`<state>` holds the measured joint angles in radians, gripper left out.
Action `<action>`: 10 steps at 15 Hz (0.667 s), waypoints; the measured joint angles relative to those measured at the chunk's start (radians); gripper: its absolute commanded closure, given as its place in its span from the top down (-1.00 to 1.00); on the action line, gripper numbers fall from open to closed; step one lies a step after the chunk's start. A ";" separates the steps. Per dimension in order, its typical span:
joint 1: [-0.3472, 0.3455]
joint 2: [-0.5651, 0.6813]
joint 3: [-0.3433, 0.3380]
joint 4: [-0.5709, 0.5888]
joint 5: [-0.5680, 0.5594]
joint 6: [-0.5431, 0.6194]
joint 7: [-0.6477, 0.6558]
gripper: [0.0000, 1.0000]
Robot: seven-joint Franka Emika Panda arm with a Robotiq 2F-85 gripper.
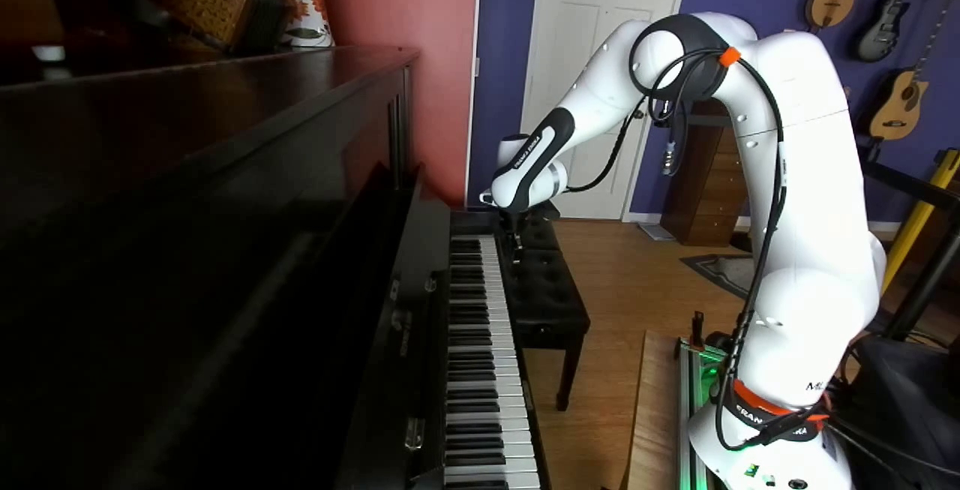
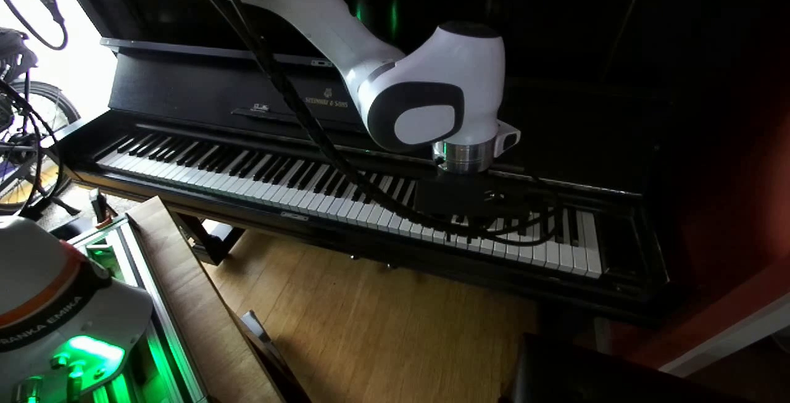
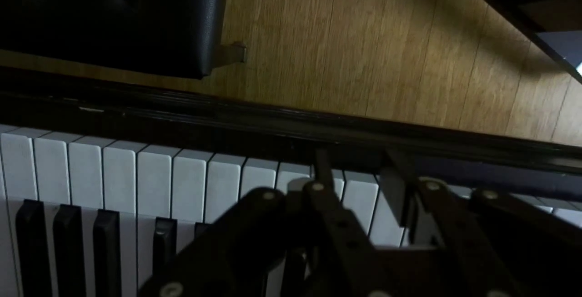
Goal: Press one keyboard key
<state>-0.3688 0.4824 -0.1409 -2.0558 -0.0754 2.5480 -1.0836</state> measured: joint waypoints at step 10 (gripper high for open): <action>-0.042 0.095 0.071 0.068 0.007 0.076 -0.004 -1.00</action>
<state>-0.4105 0.5770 -0.0700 -1.9876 -0.0681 2.6242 -1.0875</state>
